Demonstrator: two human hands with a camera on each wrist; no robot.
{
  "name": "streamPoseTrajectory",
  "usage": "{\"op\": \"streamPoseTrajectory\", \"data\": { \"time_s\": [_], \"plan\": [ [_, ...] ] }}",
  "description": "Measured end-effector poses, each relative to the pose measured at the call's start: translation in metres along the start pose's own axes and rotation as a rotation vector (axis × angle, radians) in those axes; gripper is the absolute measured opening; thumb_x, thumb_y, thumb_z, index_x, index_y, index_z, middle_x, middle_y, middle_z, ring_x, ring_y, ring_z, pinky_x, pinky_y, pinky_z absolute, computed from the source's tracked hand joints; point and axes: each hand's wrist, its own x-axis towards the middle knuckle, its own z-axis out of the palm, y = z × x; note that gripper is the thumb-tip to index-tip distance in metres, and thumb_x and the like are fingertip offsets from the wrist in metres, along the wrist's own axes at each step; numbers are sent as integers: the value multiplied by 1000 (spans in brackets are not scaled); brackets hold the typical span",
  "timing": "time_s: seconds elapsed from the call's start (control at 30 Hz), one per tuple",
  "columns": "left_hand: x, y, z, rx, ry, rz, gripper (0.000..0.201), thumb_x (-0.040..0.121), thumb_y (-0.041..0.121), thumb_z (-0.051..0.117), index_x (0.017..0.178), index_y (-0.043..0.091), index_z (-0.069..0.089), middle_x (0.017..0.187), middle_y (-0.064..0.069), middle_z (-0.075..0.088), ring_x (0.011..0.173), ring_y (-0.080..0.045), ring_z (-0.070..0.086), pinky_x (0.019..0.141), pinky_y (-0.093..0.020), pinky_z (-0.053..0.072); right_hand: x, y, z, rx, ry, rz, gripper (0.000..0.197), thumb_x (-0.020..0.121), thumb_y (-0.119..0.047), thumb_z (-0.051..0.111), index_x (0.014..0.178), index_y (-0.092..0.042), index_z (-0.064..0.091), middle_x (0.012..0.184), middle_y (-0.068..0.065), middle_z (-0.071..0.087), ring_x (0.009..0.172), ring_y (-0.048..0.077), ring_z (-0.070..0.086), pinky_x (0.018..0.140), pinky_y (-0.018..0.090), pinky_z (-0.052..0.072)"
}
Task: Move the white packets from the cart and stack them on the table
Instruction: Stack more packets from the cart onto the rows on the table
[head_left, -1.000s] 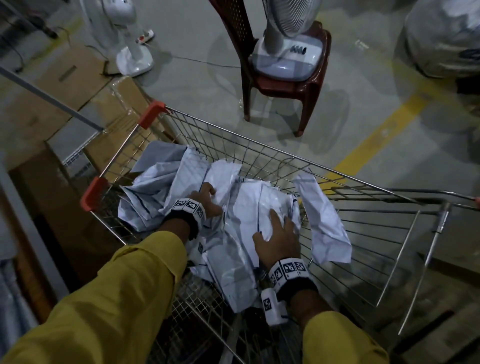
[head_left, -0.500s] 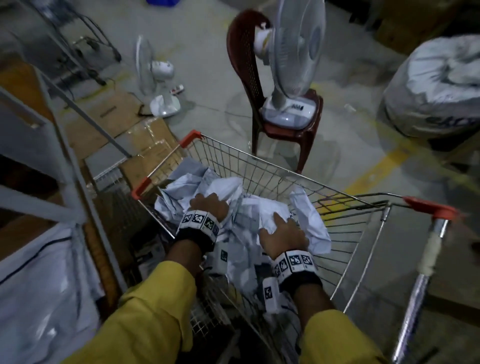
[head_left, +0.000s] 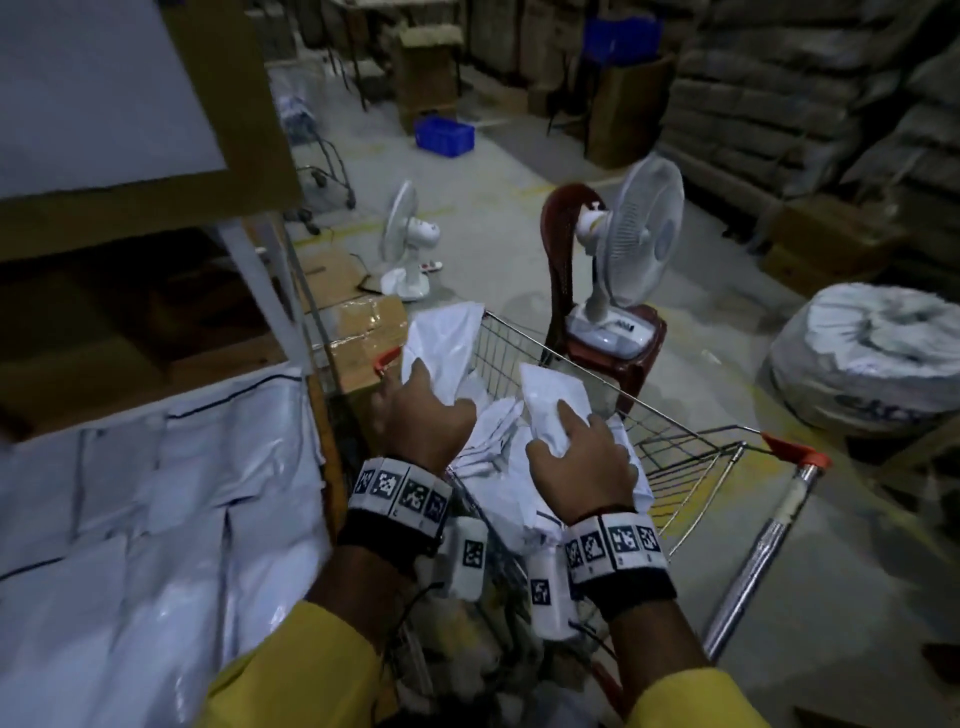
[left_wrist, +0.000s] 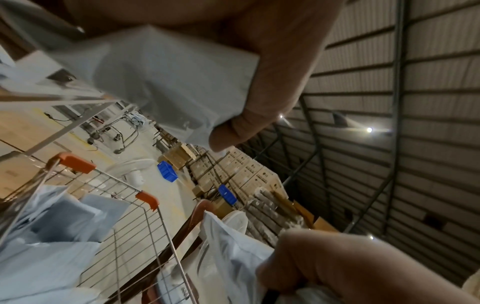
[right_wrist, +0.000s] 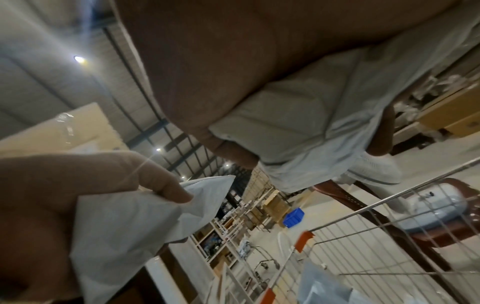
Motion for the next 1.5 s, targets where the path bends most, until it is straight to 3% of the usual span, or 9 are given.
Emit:
{"op": "streamPoseTrajectory", "data": {
  "time_s": [0.1,0.2,0.33,0.63,0.8,0.97,1.1,1.3,1.5],
  "plan": [
    [-38,-12,-33,-41,60,-23,92,59,47,54,146,18,43,145,-21,38,132,-43,35,111,-49,34,-30,-15,-3,19,-10,-73,75,79,-58,47,151,-43,33,160,3,30,141,40,32,115,53,25],
    [-70,-28,-59,-59,131,-64,87,73,40,67,152,21,37,153,-14,30,132,-42,31,110,-49,31,-56,-32,-2,13,-14,-167,73,80,-56,48,151,-40,35,158,5,33,140,38,34,115,52,28],
    [-111,-51,-92,-9,249,-118,87,74,46,60,153,21,33,157,-12,26,132,-40,31,107,-48,31,-82,-48,4,44,-56,-302,82,72,-61,39,151,-38,37,155,9,36,138,37,39,113,52,32],
    [-201,-115,-143,64,358,-344,83,84,35,68,155,21,28,159,-13,23,134,-41,29,111,-48,28,-157,-42,19,-51,-167,-450,72,77,-59,44,147,-43,36,153,7,37,128,42,44,105,53,37],
    [-242,-156,-172,38,411,-451,85,83,36,69,156,21,28,160,-12,22,136,-41,27,113,-48,27,-192,-52,25,-26,-244,-472,79,75,-61,39,151,-43,33,160,6,29,139,39,33,111,53,27],
    [-252,-197,-197,35,436,-500,86,81,40,70,154,21,31,160,-13,23,137,-41,26,114,-49,27,-213,-81,31,-18,-243,-532,82,74,-62,40,153,-42,30,162,5,24,143,38,28,116,53,19],
    [-243,-233,-213,63,431,-505,82,80,39,71,151,18,35,156,-15,27,133,-43,30,112,-50,30,-221,-104,49,-28,-209,-519,83,75,-63,41,154,-42,28,163,4,23,143,38,28,115,55,22],
    [-222,-303,-241,139,360,-531,83,82,42,69,152,16,33,157,-16,26,132,-43,31,111,-50,31,-242,-147,82,4,-160,-477,82,75,-60,42,153,-40,32,161,5,26,142,38,29,115,55,23],
    [-201,-353,-243,188,220,-520,88,85,45,66,156,15,25,160,-14,20,137,-42,27,113,-46,28,-259,-184,117,-3,-157,-460,71,88,-53,54,154,-41,30,162,4,24,143,37,29,117,53,23]
  ]
}}
